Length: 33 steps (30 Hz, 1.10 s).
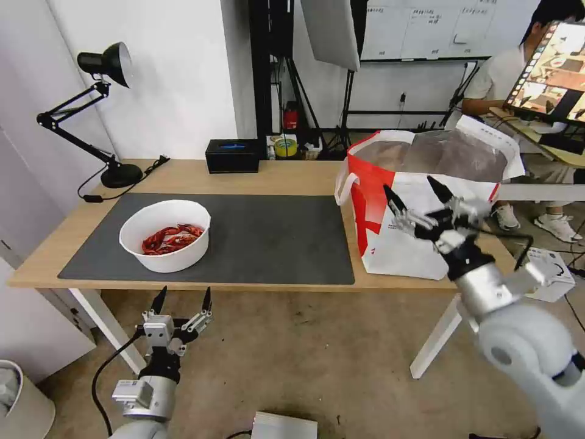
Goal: Pick up the trash from the table and place it into the takeout bag.
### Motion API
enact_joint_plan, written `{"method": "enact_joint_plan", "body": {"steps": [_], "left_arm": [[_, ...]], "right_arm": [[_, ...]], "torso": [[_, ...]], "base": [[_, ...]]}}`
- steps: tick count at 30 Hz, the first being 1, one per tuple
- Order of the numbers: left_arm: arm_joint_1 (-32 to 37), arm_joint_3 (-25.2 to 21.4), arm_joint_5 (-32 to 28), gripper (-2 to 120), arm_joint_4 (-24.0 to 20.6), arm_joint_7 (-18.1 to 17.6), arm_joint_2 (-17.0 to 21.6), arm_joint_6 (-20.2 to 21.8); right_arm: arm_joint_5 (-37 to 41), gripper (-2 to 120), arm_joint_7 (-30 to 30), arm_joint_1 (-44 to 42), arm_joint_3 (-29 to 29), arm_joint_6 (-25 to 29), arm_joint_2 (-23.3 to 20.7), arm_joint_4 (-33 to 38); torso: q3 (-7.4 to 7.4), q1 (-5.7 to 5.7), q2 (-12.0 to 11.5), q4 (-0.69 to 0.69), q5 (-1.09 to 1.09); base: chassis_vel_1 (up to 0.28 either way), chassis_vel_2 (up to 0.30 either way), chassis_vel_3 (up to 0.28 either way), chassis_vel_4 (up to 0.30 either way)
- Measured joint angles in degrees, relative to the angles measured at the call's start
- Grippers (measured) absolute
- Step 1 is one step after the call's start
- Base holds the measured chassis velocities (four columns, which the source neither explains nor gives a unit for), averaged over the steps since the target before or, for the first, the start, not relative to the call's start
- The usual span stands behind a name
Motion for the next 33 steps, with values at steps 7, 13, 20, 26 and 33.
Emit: {"method": "enact_joint_plan", "body": {"steps": [7,13,20,26,33], "left_arm": [[0.24,0.82,0.61,100,0.59,0.01,0.27,0.0],[-0.2,1.69,1.0,100,1.31,0.02,-0.48,0.01],[-0.5,1.67,0.92,100,1.16,0.02,-0.51,0.04],[-0.54,1.14,0.15,100,0.59,0.02,0.12,0.04],[-0.68,1.41,-0.42,100,0.38,0.02,1.03,0.05]], "right_arm": [[-6.9,100,-2.21,-7.64,2.63,3.54,6.93,-1.03],[-9.98,100,-3.03,-12.76,3.76,5.99,12.58,-3.53],[-12.61,100,-0.28,-14.83,2.15,5.27,17.0,-4.93],[-17.84,100,1.49,-16.63,-1.24,2.56,20.23,-5.28],[-23.84,100,2.37,-16.95,-4.53,0.88,24.17,-6.16]], "torso": [[0.0,0.0,0.0,-0.02,0.0],[0.0,0.0,0.0,-0.01,0.0],[0.0,0.0,0.0,-0.01,0.0],[0.0,0.0,0.0,-0.01,-0.01],[0.0,0.0,0.0,0.0,0.0]], "base": [[0.0,0.0,0.0,0.0],[0.0,0.0,0.0,0.0],[0.0,0.0,0.0,0.0],[0.0,0.0,0.0,0.0],[0.0,0.0,0.0,0.0]]}}
